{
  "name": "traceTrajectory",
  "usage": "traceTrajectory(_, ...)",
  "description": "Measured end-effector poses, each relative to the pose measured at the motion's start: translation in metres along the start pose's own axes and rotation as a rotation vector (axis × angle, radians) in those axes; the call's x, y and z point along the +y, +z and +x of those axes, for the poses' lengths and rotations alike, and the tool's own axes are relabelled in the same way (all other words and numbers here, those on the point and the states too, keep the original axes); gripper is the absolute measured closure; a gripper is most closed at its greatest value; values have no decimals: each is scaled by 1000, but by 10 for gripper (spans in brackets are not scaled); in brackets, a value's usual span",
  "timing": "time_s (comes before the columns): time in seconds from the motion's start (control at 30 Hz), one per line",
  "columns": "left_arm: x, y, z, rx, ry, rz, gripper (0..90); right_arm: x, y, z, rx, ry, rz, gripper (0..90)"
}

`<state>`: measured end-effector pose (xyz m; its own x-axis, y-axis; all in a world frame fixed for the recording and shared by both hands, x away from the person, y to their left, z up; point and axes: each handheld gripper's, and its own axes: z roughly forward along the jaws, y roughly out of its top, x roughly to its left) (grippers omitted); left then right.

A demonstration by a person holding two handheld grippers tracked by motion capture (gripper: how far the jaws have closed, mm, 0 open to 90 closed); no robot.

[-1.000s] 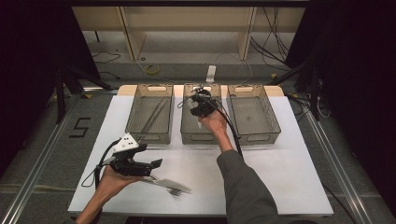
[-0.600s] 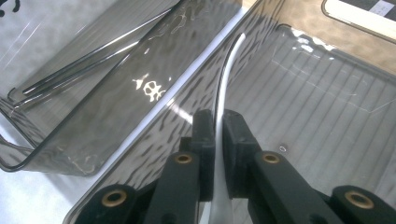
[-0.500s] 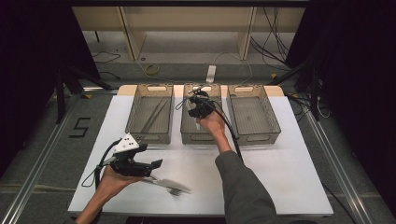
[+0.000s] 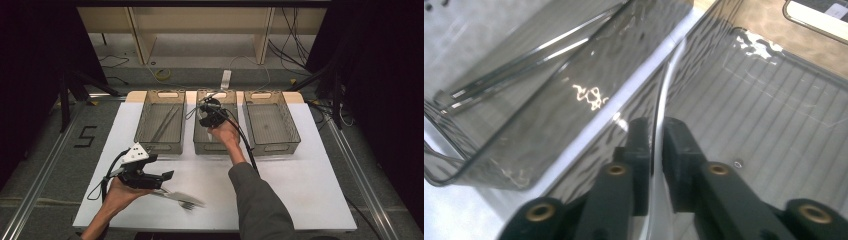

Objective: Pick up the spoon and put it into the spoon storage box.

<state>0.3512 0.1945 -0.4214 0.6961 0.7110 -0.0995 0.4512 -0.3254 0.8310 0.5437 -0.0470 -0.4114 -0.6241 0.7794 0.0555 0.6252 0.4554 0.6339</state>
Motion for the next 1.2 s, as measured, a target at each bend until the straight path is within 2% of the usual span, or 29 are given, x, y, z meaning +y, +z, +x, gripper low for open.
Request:
traceTrajectory(0.3,0,-1,2,5,5,7,156,0,-14,-6,11,19,-24,635)
traceTrajectory(0.37,0,0,2,17,22,24,156,0,-20,-7,20,12,-33,608)
traceTrajectory(0.53,1,0,4,7,14,43,155,-6,-36,-5,42,-24,-59,497)
traceTrajectory(0.63,1,2,4,4,22,70,155,-13,-45,-2,70,-18,-80,452)
traceTrajectory(0.7,1,3,4,5,29,94,155,-21,-53,0,102,-25,-104,437)
traceTrajectory(0.77,0,3,5,11,43,112,155,-31,-61,3,112,-42,-119,422)
traceTrajectory(0.87,-2,2,8,7,29,148,157,-48,-73,6,127,-62,-136,405)
traceTrajectory(0.97,-2,2,9,9,57,195,157,-67,-83,9,148,-70,-140,395)
traceTrajectory(1.07,-1,1,9,7,66,217,157,-86,-92,10,149,-80,-148,384)
traceTrajectory(1.2,-1,0,11,1,71,239,159,-110,-106,8,154,-70,-203,376)
